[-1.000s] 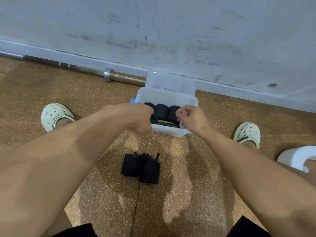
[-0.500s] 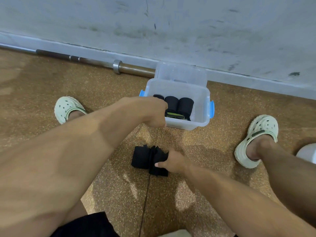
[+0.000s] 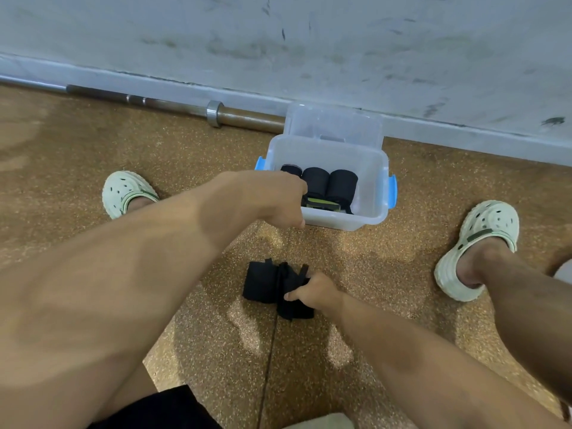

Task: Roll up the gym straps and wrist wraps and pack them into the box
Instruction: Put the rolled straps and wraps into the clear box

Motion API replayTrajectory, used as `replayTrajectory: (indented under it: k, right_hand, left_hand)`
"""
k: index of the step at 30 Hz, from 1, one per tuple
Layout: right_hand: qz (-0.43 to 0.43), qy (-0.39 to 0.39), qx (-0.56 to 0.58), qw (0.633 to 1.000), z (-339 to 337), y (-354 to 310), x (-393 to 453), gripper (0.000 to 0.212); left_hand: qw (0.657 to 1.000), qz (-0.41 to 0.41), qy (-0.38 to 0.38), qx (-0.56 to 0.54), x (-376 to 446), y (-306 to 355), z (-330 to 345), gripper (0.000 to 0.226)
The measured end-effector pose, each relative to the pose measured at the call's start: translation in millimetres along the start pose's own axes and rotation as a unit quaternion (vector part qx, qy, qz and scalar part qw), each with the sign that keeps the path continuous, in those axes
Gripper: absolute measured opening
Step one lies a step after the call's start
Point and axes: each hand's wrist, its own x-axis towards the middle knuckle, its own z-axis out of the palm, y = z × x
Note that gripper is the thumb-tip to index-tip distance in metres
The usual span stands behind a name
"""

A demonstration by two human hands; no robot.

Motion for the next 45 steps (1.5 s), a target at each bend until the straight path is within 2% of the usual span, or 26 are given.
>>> replayTrajectory:
  k: [4,8,11,14,18,21,24,28,30,35,38,45]
  right_hand:
    - [-0.032,-0.007,-0.019,0.999,-18.8,-2.3,-9.5,0.058]
    - [-0.103,-0.009,-0.048,0.993,-53.6,-23.5,-24.8,0.066]
    - [-0.175,-0.021,0.015,0.984,-76.7,-42.7,-34.2,0.073]
    - [-0.246,-0.036,0.094,0.964,-96.8,-67.4,-52.3,0.06]
    - [-0.293,0.019,0.178,0.939,-121.2,-101.3,-66.8,0.05]
    - [-0.265,0.13,0.251,0.922,-133.3,-121.7,-55.3,0.06]
    - [-0.216,0.187,0.29,0.913,-147.6,-136.8,-37.9,0.076]
    - [-0.153,0.197,0.292,0.923,-153.5,-142.5,-9.8,0.039]
    - [-0.124,0.196,0.286,0.93,-148.8,-144.8,8.9,0.031]
    - [-0.129,0.194,0.234,0.944,-132.3,-162.1,43.7,0.039]
    - [-0.131,0.194,0.211,0.949,-126.5,-170.6,53.7,0.032]
    - [-0.129,0.211,0.035,0.968,-127.8,-179.3,56.5,0.057]
  left_hand:
    - [1.0,0.003,0.003,0.002,1.1,-3.8,-0.2,0.06]
    - [1.0,-0.002,0.003,0.01,0.9,-8.6,-0.5,0.058]
    - [0.999,-0.022,0.018,0.016,0.0,-12.6,-3.6,0.052]
    - [0.998,-0.054,0.039,0.012,-1.1,-22.2,-8.6,0.049]
    - [0.992,-0.099,0.074,0.007,-4.3,-34.0,-13.3,0.048]
    - [0.992,-0.108,0.069,0.019,-7.1,-33.7,-12.3,0.048]
    - [0.994,-0.101,0.038,0.028,-3.8,-31.5,-4.3,0.05]
    - [0.995,-0.089,0.017,0.032,3.4,-30.1,2.8,0.05]
    - [0.996,-0.088,0.016,0.032,5.9,-30.7,2.8,0.05]
    - [0.996,-0.086,0.016,0.028,11.9,-34.4,5.1,0.048]
    - [0.996,-0.083,0.013,0.02,14.7,-33.2,9.5,0.043]
    - [0.997,-0.079,-0.003,0.01,15.6,-29.0,10.7,0.042]
